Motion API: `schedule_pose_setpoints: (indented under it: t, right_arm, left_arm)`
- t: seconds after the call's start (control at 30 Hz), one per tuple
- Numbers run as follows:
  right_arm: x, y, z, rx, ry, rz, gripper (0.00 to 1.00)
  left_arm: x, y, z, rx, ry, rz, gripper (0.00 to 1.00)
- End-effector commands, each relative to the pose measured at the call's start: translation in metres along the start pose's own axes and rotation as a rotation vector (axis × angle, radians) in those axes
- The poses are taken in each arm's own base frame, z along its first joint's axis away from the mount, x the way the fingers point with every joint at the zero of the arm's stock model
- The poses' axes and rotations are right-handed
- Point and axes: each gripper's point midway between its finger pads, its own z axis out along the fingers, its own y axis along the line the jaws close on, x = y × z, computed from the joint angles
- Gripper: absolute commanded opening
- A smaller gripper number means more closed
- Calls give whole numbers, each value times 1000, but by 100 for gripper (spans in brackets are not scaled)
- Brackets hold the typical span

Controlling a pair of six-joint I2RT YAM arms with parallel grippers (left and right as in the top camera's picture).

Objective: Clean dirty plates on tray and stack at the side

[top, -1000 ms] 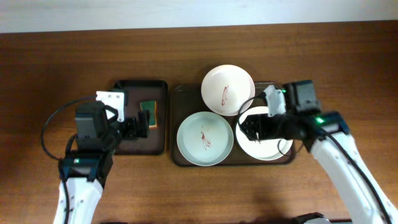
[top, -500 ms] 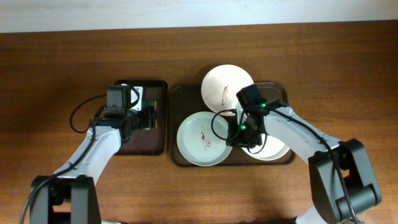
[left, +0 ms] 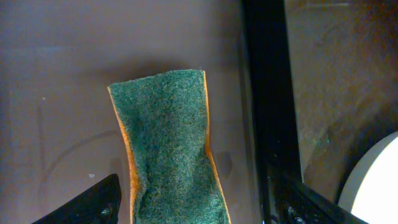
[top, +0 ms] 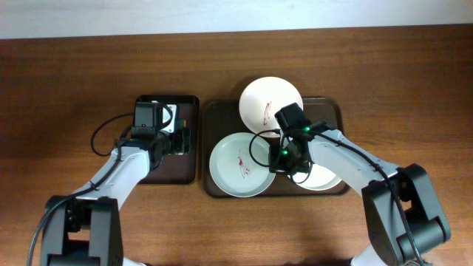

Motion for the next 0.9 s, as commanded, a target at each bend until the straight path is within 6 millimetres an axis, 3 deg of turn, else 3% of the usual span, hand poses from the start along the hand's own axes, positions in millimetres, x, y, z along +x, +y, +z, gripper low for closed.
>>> schedule_pose_setpoints:
  t: [0.0, 0.13, 0.27, 0.4, 0.47, 0.57, 0.83, 0.87]
  right_arm:
    - [1, -2, 4, 18, -2, 5, 4]
    - [0, -1, 4, 16, -5, 4, 4]
    - [0, -1, 4, 16, -6, 3, 4]
    - [0, -1, 4, 16, -6, 3, 4]
    - [0, -1, 4, 16, -5, 4, 4]
    - [0, -1, 4, 17, -5, 4, 4]
    - [0, -1, 4, 16, -5, 4, 4]
    - [0, -1, 4, 16, -5, 4, 4]
  left_arm:
    - [-10, -2, -1, -1, -19, 8, 76]
    - [-13, 0, 1, -12, -32, 9, 68]
    - [-17, 11, 8, -70, -53, 10, 66]
    - [-10, 13, 20, -72, -27, 8, 60]
    - [-11, 13, 22, -71, -34, 8, 30]
    - [-13, 13, 22, -71, -41, 9, 12]
    - [-1, 14, 24, -74, 2, 4, 16]
    - [2, 15, 27, -77, 13, 3, 10]
